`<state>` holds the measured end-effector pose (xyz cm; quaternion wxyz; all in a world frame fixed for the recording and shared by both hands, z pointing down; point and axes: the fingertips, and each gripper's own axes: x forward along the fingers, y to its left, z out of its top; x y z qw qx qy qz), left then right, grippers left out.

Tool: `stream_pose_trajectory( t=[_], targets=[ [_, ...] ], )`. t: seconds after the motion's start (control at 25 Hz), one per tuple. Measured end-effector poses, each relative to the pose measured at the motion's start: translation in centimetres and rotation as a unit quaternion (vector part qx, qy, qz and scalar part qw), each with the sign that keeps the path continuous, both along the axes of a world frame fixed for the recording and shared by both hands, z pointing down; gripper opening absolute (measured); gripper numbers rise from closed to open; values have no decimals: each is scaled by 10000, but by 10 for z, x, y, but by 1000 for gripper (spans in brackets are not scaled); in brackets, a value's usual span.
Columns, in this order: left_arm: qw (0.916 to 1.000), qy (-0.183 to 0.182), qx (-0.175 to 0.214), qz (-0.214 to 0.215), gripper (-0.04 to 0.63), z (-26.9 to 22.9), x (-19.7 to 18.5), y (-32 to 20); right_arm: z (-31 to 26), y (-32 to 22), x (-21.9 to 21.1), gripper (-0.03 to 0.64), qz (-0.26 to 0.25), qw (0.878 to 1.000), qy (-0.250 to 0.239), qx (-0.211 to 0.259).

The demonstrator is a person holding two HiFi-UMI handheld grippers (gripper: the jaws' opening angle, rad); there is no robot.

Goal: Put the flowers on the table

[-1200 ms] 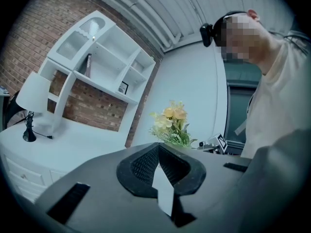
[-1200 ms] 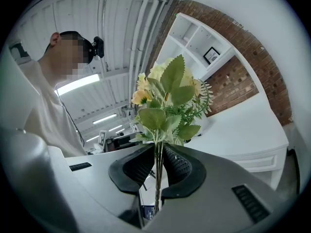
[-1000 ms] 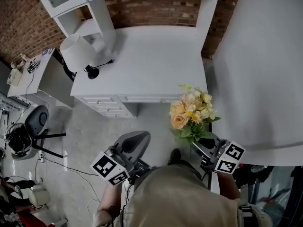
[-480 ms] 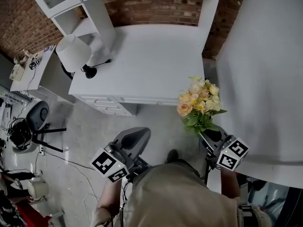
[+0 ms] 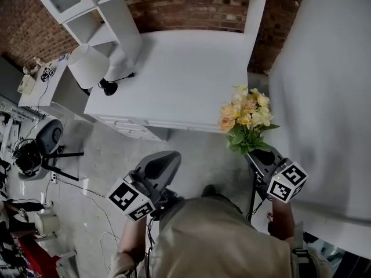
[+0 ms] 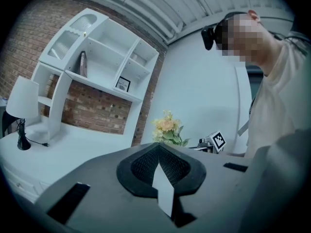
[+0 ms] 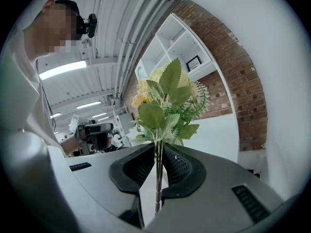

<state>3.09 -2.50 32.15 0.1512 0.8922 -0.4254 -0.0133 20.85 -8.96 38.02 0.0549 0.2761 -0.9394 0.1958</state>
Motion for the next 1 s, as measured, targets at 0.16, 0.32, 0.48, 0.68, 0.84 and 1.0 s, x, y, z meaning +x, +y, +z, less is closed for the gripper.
stream_pose_trajectory(
  t=[0.16, 0.32, 0.48, 0.68, 0.84, 1.0],
  targets=[
    [9999, -150, -51, -66, 11, 1, -2, -7, -1, -9, 5, 60, 103, 9999, 3, 111],
    [9997, -214, -72, 10, 10, 2, 3, -11, 8, -11, 9, 60, 118, 9998, 182, 40],
    [9996, -239, -26, 134, 11, 1, 5, -18, 10, -11, 13, 60, 181, 9995, 236, 57],
    [9996, -169, 54, 208, 10, 2, 2, -31, 15, -11, 16, 60, 370, 9988, 325, 72],
    [9996, -75, 33, 260, 11, -3, -2, -39, 5, -11, 18, 60, 431, 9976, 538, 110],
    [9996, -17, -32, 273, 10, -3, -7, -44, 2, -9, 19, 60, 504, 9962, 707, 83]
  ],
)
